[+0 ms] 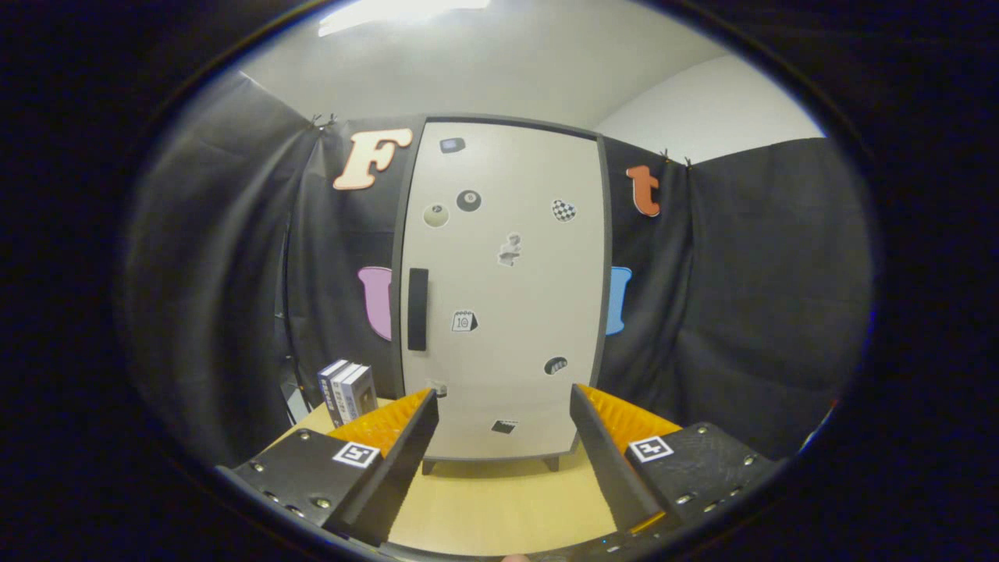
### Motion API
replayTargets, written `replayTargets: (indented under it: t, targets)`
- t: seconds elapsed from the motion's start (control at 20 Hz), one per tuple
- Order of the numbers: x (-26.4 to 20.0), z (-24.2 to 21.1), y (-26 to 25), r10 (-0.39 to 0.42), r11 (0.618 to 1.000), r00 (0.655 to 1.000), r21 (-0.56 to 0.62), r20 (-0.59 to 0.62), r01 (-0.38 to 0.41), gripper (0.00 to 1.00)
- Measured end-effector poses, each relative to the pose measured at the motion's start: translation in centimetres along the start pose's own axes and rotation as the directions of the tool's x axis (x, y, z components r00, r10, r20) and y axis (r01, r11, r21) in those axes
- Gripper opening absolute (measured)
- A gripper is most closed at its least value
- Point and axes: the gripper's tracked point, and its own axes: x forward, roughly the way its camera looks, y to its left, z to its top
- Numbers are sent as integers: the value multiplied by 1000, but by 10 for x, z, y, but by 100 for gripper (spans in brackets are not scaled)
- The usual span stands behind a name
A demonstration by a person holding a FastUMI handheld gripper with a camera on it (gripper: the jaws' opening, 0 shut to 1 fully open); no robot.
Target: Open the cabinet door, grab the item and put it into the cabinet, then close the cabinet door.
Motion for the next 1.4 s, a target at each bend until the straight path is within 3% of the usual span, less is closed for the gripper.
replayTargets:
  t: [0.45,1.4]
  targets:
    - [-14,7,-12,-25,999,1000,30,16,25,100]
    - [-2,13,1,4,999,1000,52,3,-5,100]
